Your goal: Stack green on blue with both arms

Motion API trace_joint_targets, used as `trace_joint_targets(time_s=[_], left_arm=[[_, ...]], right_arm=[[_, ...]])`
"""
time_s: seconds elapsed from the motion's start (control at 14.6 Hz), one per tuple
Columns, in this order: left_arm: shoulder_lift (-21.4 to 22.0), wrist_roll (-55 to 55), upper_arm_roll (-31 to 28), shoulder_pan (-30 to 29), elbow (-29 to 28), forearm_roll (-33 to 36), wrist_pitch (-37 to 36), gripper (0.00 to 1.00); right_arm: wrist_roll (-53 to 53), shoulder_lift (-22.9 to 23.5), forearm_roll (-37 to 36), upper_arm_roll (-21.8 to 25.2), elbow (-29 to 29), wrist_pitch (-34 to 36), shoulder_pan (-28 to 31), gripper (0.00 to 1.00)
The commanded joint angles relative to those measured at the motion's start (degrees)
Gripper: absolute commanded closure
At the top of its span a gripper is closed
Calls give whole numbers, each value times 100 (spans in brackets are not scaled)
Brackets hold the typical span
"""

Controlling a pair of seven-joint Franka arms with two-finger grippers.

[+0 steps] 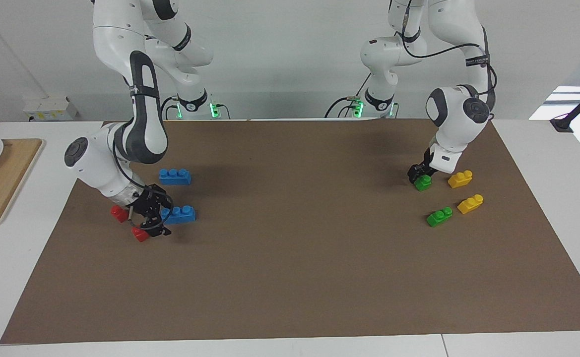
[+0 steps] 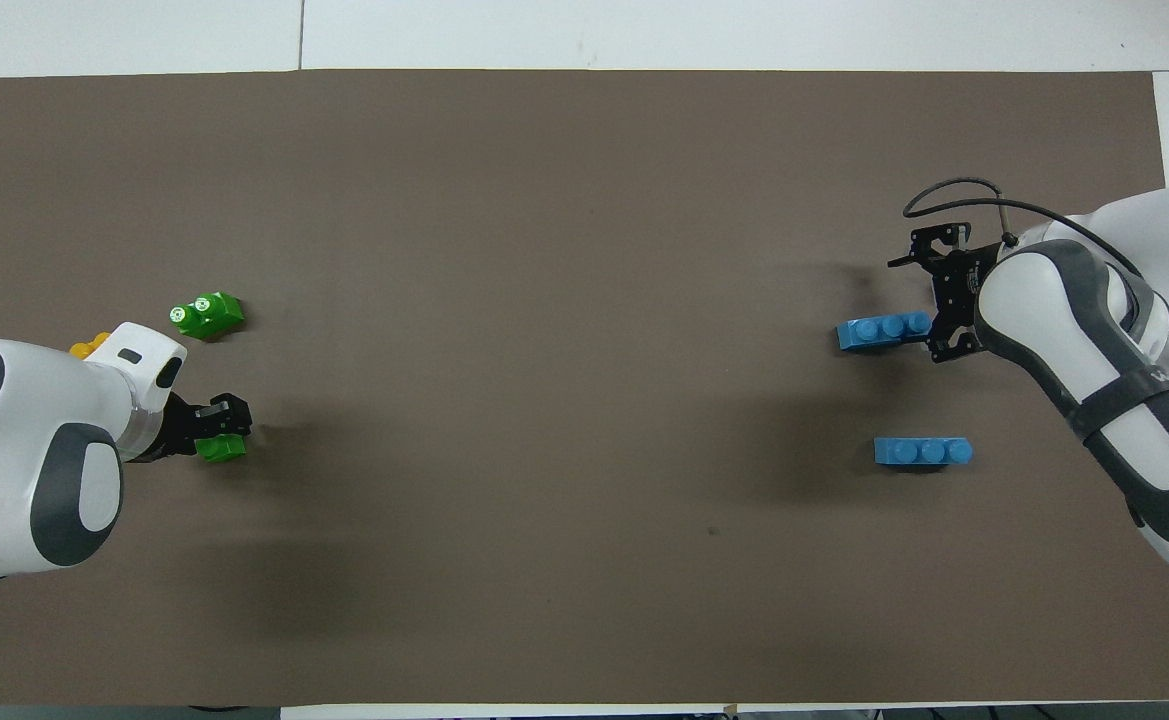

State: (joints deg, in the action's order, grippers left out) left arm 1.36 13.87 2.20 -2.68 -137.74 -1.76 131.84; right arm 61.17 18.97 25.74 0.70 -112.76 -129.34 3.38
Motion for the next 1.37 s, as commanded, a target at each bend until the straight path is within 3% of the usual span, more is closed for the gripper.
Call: trace_joint_targets(time_s=[0.0, 0.34, 0.55, 1.03, 1.17, 1.3], left_arm=[[-47, 99, -53, 74, 202, 9, -297, 100], [-92, 238, -53, 4, 1528, -35, -2045, 100], [-66, 1133, 0, 153, 2250, -35, -2881, 100], [532, 3311, 52, 224, 2611, -464, -3411, 100], [559, 4225, 245, 224, 2638, -536, -3411, 100], [594, 4808, 325, 224, 2560, -536, -3289, 100]], right_arm=[[-228, 54, 160, -17, -71, -144, 22, 1], [-421, 19, 300, -17, -212, -57, 66, 1], [-456, 10, 300, -17, -247, -91, 75, 1], [-904, -52, 424, -17, -423, -39, 268, 14], [-905, -52, 432, -17, -423, -39, 286, 26], [-861, -43, 721, -17, -423, -56, 251, 61]])
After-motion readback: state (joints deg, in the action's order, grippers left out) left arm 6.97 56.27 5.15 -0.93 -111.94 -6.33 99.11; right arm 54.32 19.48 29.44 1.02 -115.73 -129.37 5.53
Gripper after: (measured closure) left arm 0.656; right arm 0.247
